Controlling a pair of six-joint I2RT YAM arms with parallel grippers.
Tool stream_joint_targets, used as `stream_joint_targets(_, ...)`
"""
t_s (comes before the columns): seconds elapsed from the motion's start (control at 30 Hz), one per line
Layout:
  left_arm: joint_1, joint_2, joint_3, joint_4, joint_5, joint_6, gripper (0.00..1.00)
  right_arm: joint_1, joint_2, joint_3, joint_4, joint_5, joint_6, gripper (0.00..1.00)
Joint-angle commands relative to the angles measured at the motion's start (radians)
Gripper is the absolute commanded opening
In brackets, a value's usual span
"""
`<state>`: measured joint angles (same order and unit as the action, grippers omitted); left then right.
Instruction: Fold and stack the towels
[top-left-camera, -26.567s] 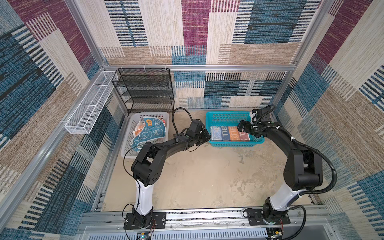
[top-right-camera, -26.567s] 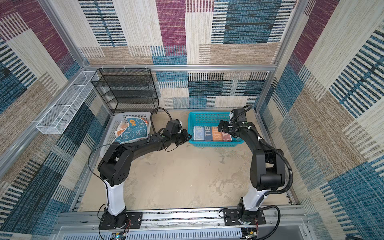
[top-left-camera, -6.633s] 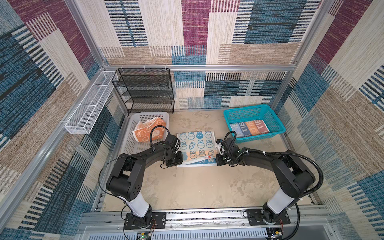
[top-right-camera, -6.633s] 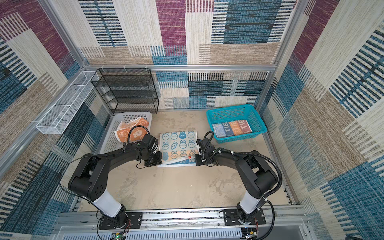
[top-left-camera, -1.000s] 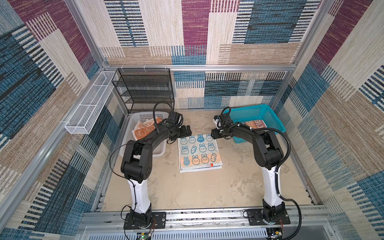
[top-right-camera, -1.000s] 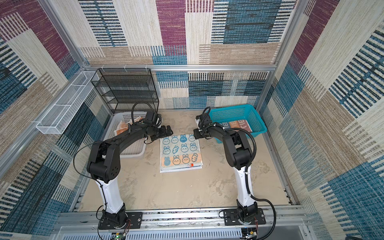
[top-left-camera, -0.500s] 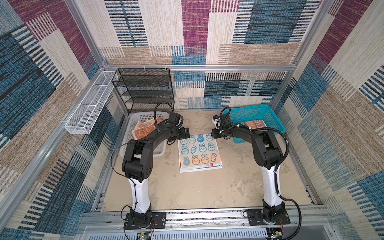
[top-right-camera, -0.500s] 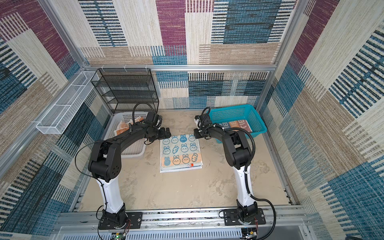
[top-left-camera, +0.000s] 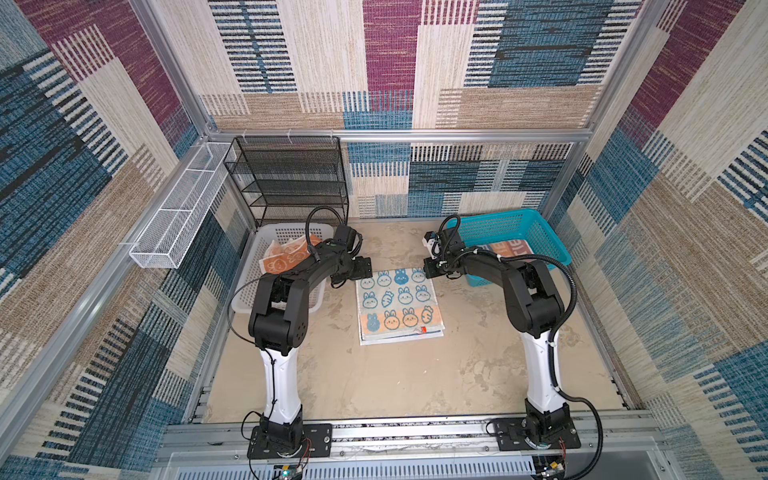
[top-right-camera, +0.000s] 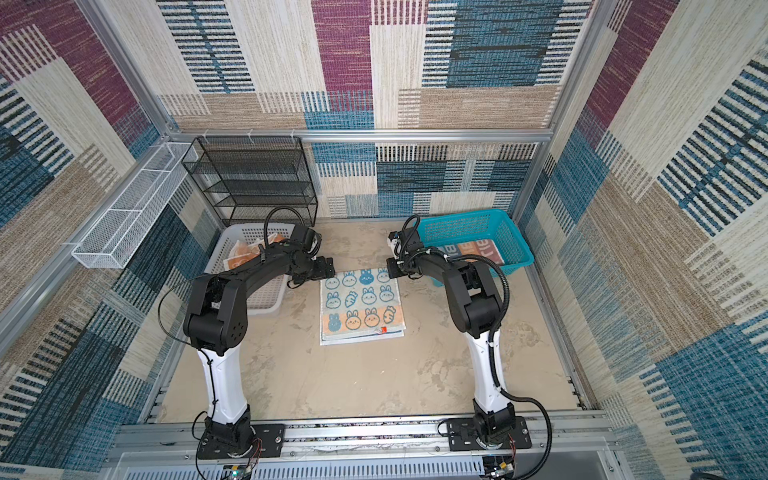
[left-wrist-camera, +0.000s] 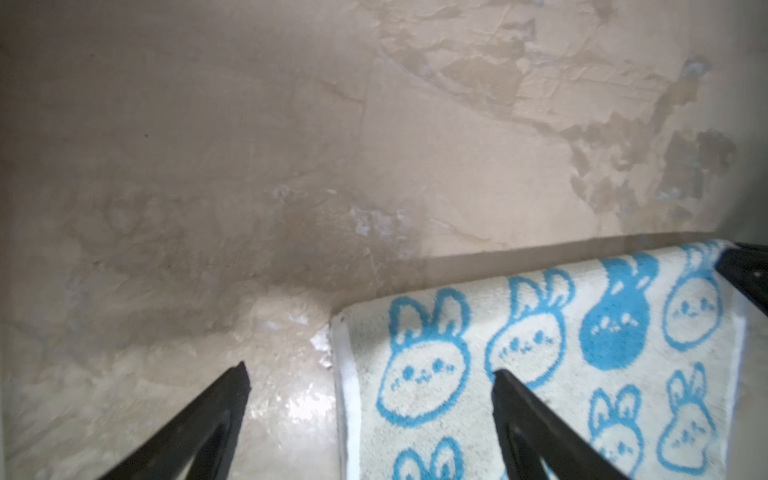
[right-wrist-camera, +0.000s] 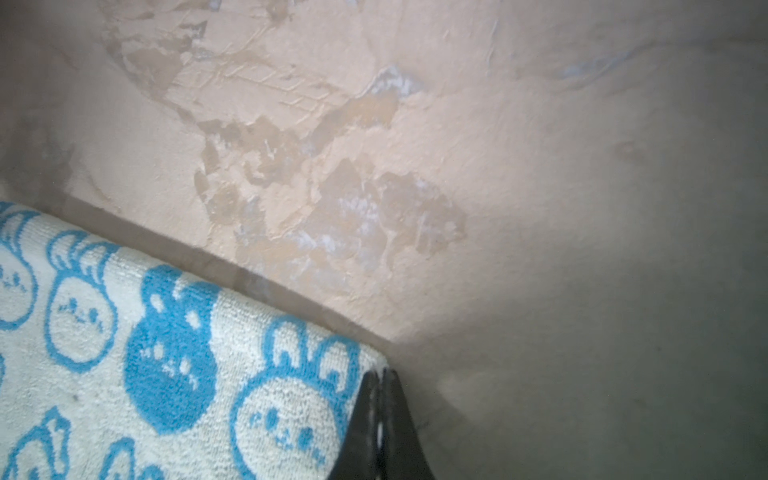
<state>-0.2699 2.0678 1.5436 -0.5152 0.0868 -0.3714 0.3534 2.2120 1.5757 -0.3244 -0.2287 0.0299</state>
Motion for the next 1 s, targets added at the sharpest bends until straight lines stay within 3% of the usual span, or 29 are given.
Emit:
stream_joint_targets(0.0,0.004,0.022,0.019,0.026,0.028,0.028,0.86,0.001,0.005,-0.004,-0.054,0.009,0.002,0.04)
stream_joint_targets(0.63,0.015,0.082,0.036,0.044,0.028,0.055,0.34,0.002,0.006,0.004,-0.061,0.022,-0.004,0.03)
stream_joint_targets(0.9,0.015,0.087,0.03,0.051,0.036,0.065,0.03,0.001,0.002,0.001,-0.061,0.024,-0.004,0.0)
stream_joint_targets(0.97,0.015,0.079,0.032,0.047,0.036,0.071,0.0,0.001,-0.005,0.006,-0.059,0.031,0.001,0.0)
